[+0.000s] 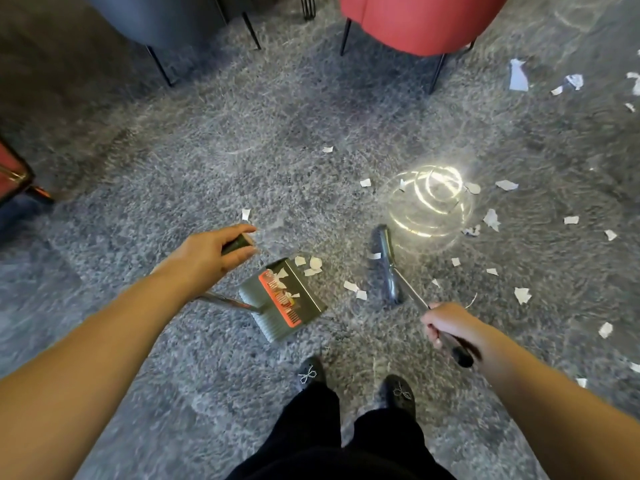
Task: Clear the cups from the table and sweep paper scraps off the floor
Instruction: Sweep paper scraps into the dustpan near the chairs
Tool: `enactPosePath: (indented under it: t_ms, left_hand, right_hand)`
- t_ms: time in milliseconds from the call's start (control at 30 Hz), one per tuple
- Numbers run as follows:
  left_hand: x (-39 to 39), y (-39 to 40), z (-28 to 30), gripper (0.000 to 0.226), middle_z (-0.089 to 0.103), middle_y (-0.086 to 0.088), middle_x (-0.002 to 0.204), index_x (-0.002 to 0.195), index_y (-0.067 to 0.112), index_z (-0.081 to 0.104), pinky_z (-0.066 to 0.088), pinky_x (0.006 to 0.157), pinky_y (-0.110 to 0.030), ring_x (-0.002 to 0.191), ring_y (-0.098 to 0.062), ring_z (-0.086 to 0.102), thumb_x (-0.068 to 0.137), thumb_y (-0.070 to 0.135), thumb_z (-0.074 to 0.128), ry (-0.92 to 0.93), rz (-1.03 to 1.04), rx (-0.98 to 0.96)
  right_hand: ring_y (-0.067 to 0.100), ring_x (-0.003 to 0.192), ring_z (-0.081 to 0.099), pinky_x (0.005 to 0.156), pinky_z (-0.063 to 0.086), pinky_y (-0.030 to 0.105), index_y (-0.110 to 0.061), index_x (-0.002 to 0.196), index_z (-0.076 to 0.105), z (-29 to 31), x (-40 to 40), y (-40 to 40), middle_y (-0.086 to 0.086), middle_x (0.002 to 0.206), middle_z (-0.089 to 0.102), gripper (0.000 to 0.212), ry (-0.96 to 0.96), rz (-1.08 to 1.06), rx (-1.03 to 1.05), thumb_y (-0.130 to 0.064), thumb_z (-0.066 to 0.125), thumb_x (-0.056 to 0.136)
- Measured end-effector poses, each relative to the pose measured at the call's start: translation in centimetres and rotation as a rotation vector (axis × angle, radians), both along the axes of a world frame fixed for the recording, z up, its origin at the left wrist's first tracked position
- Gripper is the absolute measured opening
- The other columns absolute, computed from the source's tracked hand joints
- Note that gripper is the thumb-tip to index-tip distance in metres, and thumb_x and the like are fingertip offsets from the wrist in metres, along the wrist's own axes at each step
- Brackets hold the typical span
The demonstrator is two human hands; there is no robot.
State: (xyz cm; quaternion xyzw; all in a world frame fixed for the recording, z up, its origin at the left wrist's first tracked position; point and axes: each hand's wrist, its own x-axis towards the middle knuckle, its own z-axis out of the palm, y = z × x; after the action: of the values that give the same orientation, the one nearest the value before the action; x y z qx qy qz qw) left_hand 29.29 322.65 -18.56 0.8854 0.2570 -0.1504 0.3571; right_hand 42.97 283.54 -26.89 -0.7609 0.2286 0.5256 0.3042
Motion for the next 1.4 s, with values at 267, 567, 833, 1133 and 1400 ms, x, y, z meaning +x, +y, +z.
enactPosePath:
  t_ms: [267, 567, 833, 1133, 1400]
  left_hand:
    - [-1.4, 0.8, 0.7, 0.044, 0.059, 0.023, 0.105, 0.111, 0.078, 0.042, 0.047, 0.062, -0.028, 0.072, -0.004, 0.058, 0.067, 0.079, 0.044, -0.02, 0.002, -0.013]
    - [-4.3, 1.7, 0.8, 0.031, 0.06, 0.023, 0.084, 0.11, 0.071, 0.051, 0.038, 0.049, -0.012, 0.057, 0.004, 0.057, 0.082, 0.06, 0.059, -0.052, 0.131, -0.04]
    - [-4.6, 2.8, 0.7, 0.033, 0.06, 0.022, 0.09, 0.105, 0.079, 0.043, 0.046, 0.055, -0.025, 0.066, -0.007, 0.06, 0.086, 0.058, 0.059, -0.072, 0.201, 0.017]
    - [-2.8, 2.5, 0.2, 0.037, 0.059, 0.025, 0.107, 0.114, 0.077, 0.041, 0.051, 0.067, -0.029, 0.074, 0.0, 0.057, 0.087, 0.057, 0.059, -0.041, 0.239, 0.006]
    - [-2.5, 4.1, 0.5, 0.035, 0.064, 0.02, 0.098, 0.112, 0.076, 0.044, 0.053, 0.062, -0.029, 0.069, -0.014, 0.065, 0.085, 0.058, 0.059, 0.009, 0.264, 0.009]
  right_hand:
    - [0.013, 0.041, 0.048, 0.041, 0.041, 0.025, -0.013, 0.148, 0.032, -1.4, -4.9, 4.8, 0.003, 0.055, 0.054, 0.059, 0.043, 0.222, 0.136, 0.002, 0.043, 0.093]
    - [0.013, 0.038, 0.037, 0.038, 0.033, 0.022, -0.009, 0.133, 0.041, -0.8, -4.9, 9.4, 0.003, 0.054, 0.04, 0.04, 0.097, 0.181, 0.207, 0.002, 0.041, 0.094]
    - [0.014, 0.039, 0.037, 0.038, 0.033, 0.022, -0.008, 0.137, 0.043, 0.2, -2.1, 9.4, 0.006, 0.057, 0.042, 0.045, 0.019, 0.268, 0.174, 0.003, 0.041, 0.093]
    - [0.017, 0.044, 0.046, 0.043, 0.039, 0.027, -0.013, 0.147, 0.032, -1.3, 3.2, 12.3, 0.004, 0.05, 0.051, 0.059, -0.008, 0.523, 0.145, 0.001, 0.044, 0.091]
    - [0.015, 0.042, 0.04, 0.039, 0.034, 0.024, -0.014, 0.151, 0.022, -1.5, 1.8, 13.9, 0.006, 0.055, 0.044, 0.061, 0.118, 0.528, 0.178, 0.002, 0.041, 0.095]
